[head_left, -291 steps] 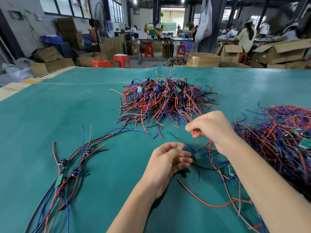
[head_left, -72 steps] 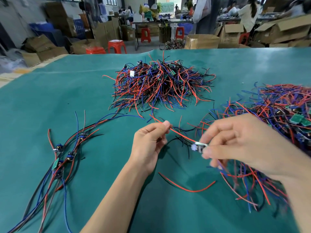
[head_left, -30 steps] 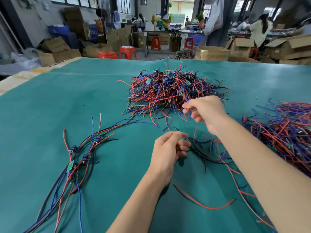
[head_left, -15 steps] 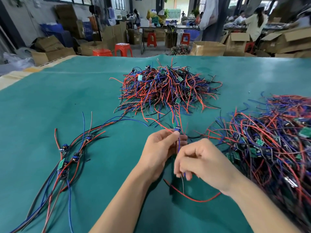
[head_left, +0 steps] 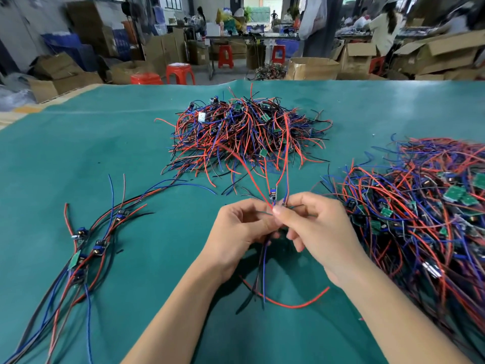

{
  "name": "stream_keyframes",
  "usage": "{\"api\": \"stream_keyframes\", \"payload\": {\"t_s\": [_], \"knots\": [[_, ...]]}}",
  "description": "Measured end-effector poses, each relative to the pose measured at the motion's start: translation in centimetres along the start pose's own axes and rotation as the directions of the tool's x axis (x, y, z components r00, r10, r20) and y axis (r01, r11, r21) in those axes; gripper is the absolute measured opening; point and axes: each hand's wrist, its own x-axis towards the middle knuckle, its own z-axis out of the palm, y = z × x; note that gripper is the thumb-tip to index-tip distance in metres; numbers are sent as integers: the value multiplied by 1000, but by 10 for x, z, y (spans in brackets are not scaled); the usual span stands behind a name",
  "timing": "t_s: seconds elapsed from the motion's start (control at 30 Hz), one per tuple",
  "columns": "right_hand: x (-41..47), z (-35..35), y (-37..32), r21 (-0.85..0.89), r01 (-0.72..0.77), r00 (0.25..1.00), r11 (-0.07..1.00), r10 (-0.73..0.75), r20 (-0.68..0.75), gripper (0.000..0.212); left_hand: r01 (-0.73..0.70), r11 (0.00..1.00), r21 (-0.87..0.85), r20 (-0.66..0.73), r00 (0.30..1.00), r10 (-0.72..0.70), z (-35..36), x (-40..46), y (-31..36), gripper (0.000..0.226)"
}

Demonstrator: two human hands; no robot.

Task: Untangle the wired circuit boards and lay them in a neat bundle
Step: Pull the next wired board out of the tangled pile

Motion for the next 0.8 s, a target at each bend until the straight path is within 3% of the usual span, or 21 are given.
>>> {"api": "stream_keyframes", "payload": {"t_s": [0.17,0.2,0.3,0.4,0.43,0.53,0.63,0.8], "knots": [[4,-7,-2,154,23,994,988,-7,-109,8,-10,999,42,-185,983,18,4,2,-3,4],[5,-9,-3,197,19,992,980,6,-126,8,-20,992,121,-232,971,47,4,3,-4,2],[7,-15,-7,251,18,992,968,14,-125,9,-49,906,420,-317,928,197,5,2,-8,31],[5,-16,-9,320,-27,999,947,36,-21,10,-143,844,517,-298,894,334,1,1,-4,17],[4,-15,-9,328,-45,999,944,38,26,13,-150,864,481,-280,907,313,1,1,-4,13],[1,-9,-10,353,-86,991,932,45,124,11,-106,983,148,-170,977,131,9,-3,0,18],[2,-8,-8,367,-106,989,924,62,131,12,-6,998,-62,-62,998,3,15,-5,5,28],[2,-9,-7,321,-71,986,944,17,166,21,98,993,-66,153,984,-87,7,-8,9,27]]}}
